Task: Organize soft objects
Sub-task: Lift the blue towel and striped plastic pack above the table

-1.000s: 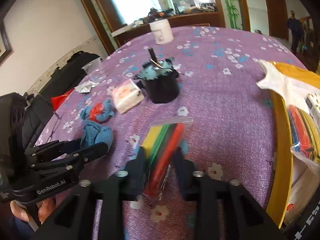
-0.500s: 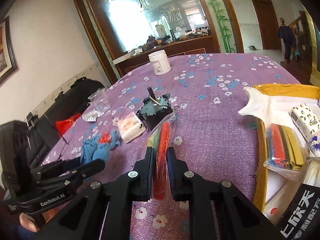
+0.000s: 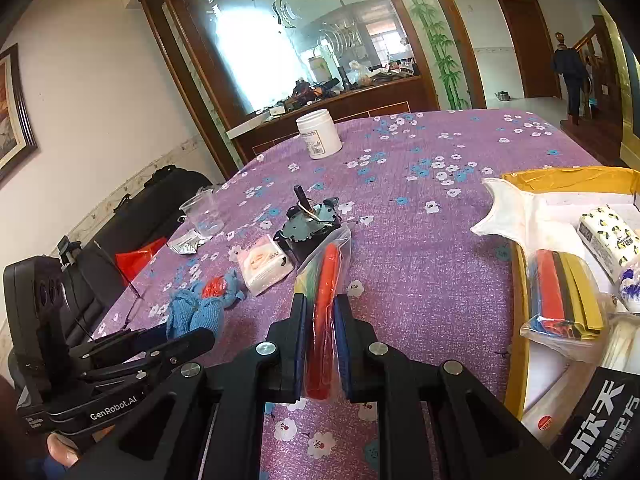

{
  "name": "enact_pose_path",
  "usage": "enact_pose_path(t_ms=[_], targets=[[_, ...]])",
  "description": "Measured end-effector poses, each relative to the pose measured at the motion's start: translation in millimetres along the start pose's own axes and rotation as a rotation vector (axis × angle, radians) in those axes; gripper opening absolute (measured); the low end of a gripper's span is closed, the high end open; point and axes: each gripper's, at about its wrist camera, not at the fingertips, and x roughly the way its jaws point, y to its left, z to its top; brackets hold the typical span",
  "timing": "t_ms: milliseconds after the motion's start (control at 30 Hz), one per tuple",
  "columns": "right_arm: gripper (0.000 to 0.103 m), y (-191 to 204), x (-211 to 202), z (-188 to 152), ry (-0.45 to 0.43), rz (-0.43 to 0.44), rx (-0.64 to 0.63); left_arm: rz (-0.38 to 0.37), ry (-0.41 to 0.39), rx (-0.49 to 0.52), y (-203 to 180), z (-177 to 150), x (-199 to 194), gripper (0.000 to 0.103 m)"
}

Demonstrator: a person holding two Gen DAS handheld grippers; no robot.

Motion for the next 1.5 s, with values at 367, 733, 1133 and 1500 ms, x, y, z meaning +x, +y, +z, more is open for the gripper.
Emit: enact_pose_path(t_ms=[367,733,1133,1500], targets=[[0.015,-0.9,-16.1,3.9,-0.049,0.015,0.026,-0.003,-0.009,0.011,-2.9,1.4,-1.9,0.04],[0.015,-3.4,-13.0,1.3,-0.037,0.01,0.023,-0.008,-0.037,0.014,-6.8,-2.7,-8.5,0.041],[0.015,-7.0,-0.9,-3.4,0.001,-0.045,0.006,-0.028,-0.044,-0.005,-4.3,-3.2,-8.3,0.041],[0.015,2.7,-1.3,-4.1,0.024,-0.007,-0.004,-0.025,-0.025,-0.013,-3.0,-3.4,-5.5,0.041]])
